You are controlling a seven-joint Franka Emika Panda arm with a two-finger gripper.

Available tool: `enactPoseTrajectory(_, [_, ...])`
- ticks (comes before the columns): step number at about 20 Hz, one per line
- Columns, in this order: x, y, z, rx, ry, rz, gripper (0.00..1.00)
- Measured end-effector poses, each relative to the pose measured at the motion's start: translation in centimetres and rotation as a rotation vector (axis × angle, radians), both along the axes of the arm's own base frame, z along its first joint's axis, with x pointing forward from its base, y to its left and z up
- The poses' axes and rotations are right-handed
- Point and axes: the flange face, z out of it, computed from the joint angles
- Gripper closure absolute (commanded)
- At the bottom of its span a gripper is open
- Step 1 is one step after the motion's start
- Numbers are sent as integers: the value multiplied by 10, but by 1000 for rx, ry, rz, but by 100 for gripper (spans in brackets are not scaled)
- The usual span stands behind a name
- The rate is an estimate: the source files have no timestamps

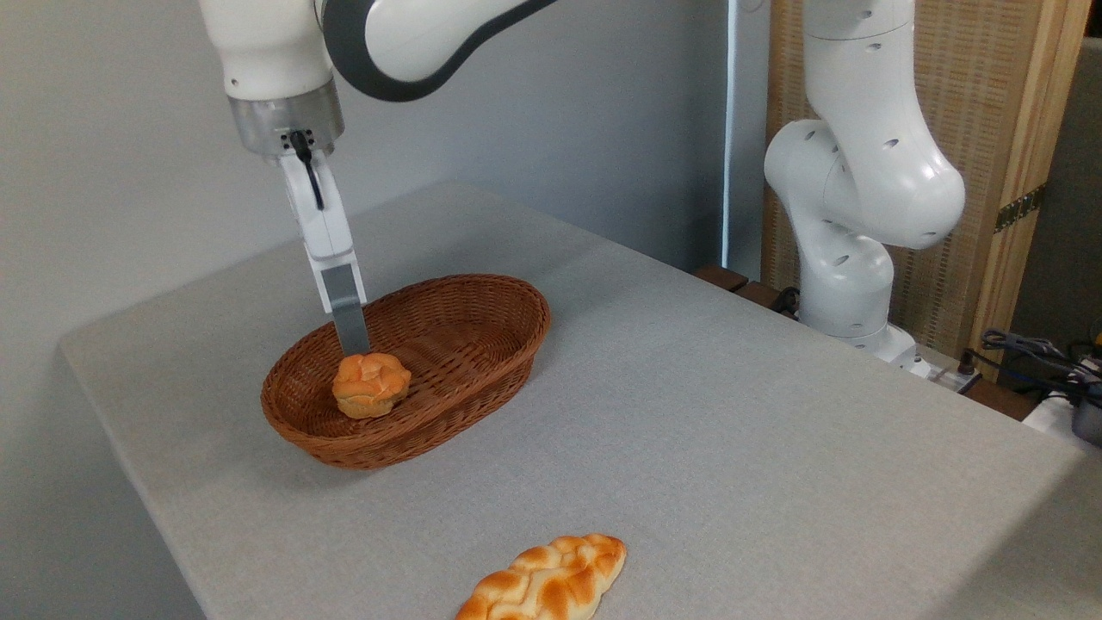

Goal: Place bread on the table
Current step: 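Lower the open gripper down onto the round bun in the basket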

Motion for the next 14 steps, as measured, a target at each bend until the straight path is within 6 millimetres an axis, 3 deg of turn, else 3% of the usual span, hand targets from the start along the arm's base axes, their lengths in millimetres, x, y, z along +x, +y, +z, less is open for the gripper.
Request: enactPoseTrajectory(14, [-9, -45, -61, 58, 33, -107, 0])
